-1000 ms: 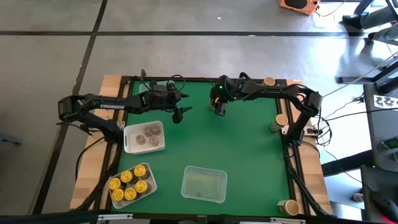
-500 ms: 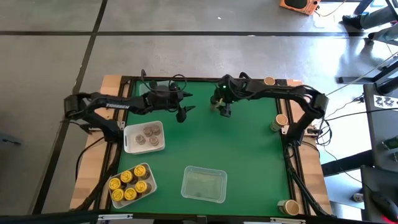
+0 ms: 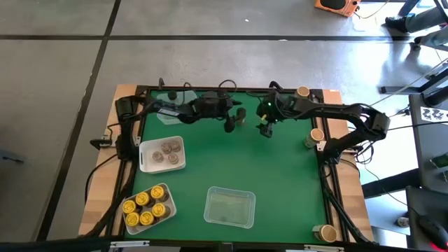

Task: Sort spices by type
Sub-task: Put the black spice bottle into the top transparent bin

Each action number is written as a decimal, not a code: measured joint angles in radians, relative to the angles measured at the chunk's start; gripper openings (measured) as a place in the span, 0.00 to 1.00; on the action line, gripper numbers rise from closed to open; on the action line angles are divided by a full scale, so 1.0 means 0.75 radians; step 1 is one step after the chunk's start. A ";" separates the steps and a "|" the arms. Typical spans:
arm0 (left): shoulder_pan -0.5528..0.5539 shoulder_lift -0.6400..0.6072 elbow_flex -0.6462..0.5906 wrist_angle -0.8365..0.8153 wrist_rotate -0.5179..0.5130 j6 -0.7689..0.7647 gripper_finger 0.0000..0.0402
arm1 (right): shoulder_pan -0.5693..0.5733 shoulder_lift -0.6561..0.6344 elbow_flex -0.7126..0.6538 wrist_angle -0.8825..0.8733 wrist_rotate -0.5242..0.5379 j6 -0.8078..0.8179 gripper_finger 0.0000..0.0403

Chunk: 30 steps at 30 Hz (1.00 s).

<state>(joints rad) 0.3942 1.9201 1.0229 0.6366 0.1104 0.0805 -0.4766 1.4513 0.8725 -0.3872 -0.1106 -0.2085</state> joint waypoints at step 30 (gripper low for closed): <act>0.034 0.126 0.086 -0.100 -0.027 0.083 0.48 | -0.011 -0.010 -0.144 0.205 0.043 0.059 0.80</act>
<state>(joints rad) 0.4193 2.0144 1.0874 0.5620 0.0902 0.1429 -0.4850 1.4437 0.7643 -0.2334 -0.0784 -0.1642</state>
